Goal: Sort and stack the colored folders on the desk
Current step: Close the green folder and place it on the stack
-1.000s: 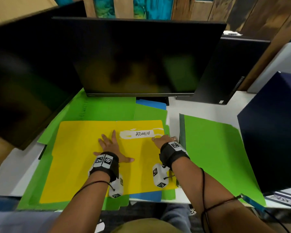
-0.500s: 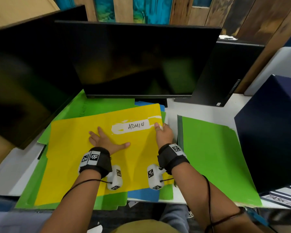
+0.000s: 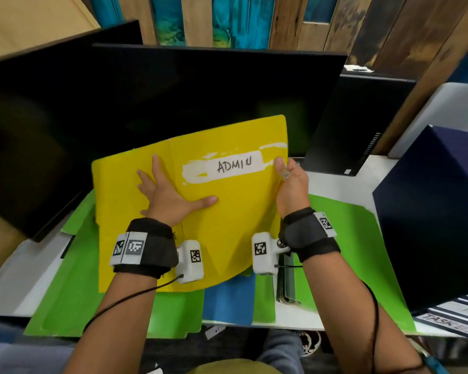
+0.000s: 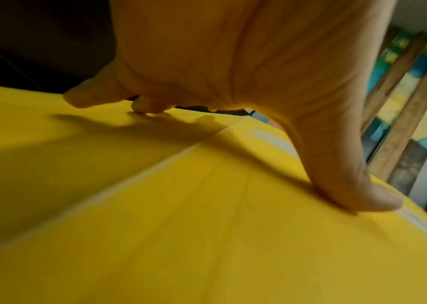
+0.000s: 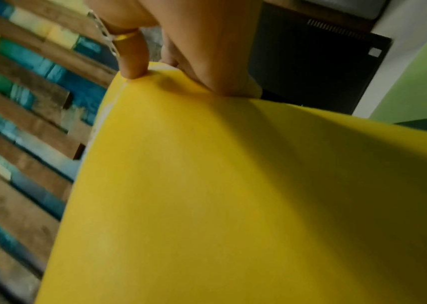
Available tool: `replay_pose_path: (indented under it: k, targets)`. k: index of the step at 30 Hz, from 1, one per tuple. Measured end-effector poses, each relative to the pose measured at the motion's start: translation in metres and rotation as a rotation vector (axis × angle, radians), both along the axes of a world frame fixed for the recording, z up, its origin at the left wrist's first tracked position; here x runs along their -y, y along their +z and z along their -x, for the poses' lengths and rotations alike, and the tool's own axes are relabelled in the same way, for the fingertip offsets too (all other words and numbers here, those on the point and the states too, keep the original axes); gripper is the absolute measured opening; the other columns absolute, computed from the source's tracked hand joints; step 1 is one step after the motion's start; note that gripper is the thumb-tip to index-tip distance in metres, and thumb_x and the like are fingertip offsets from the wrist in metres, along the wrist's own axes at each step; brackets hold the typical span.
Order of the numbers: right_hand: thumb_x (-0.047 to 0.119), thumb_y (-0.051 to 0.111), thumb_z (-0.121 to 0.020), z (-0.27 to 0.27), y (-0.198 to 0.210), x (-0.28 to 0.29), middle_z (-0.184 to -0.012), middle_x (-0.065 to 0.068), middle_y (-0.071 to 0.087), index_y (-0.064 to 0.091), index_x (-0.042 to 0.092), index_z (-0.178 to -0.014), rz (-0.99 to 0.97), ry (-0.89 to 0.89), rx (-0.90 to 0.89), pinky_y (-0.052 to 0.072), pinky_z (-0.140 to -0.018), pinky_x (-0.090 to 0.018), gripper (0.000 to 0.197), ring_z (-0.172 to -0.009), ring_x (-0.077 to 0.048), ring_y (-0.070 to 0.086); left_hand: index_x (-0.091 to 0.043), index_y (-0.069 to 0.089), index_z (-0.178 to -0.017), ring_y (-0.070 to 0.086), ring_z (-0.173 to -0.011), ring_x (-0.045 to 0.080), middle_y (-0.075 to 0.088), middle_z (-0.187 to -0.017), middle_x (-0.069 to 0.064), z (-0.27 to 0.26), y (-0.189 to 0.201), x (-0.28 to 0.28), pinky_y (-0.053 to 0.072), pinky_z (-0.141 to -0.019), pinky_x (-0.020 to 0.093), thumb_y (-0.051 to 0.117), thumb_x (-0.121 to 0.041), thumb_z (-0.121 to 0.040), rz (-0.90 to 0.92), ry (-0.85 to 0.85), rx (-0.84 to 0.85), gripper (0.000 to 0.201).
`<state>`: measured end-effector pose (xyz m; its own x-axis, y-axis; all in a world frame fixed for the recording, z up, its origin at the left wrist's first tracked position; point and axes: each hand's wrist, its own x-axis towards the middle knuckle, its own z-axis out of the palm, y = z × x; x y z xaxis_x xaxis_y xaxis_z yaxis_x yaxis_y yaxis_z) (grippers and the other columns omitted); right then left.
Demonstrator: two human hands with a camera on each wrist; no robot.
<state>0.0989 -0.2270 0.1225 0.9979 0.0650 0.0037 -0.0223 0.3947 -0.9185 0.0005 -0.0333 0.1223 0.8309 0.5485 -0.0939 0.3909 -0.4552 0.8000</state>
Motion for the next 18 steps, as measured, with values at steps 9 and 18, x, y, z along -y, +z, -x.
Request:
replay_pose_path:
  k: [9,18]
  targets:
    - [0.025,0.048,-0.097,-0.005,0.015,0.032,-0.093,-0.008,0.062,0.054,0.002,-0.102,-0.048,-0.086,0.109,0.052,-0.083,-0.018,0.024,-0.084,-0.003,0.067,-0.020,0.017,-0.145,0.047,-0.118,-0.001,0.046,-0.133,-0.010,-0.003,0.040,0.035,0.038,-0.100,0.021,0.087,-0.032,-0.053,0.158,-0.262,0.328,0.116]
    - [0.020,0.050,-0.096,0.002,-0.005,0.062,-0.145,0.002,0.040,0.024,0.022,-0.148,0.494,0.057,0.222,0.030,-0.110,-0.026,0.058,-0.131,-0.009,0.037,-0.033,0.061,-0.095,0.065,-0.083,-0.011,0.066,-0.093,-0.021,-0.012,0.044,0.061,0.052,-0.078,0.010,0.070,-0.001,-0.077,0.396,-0.295,0.583,0.038]
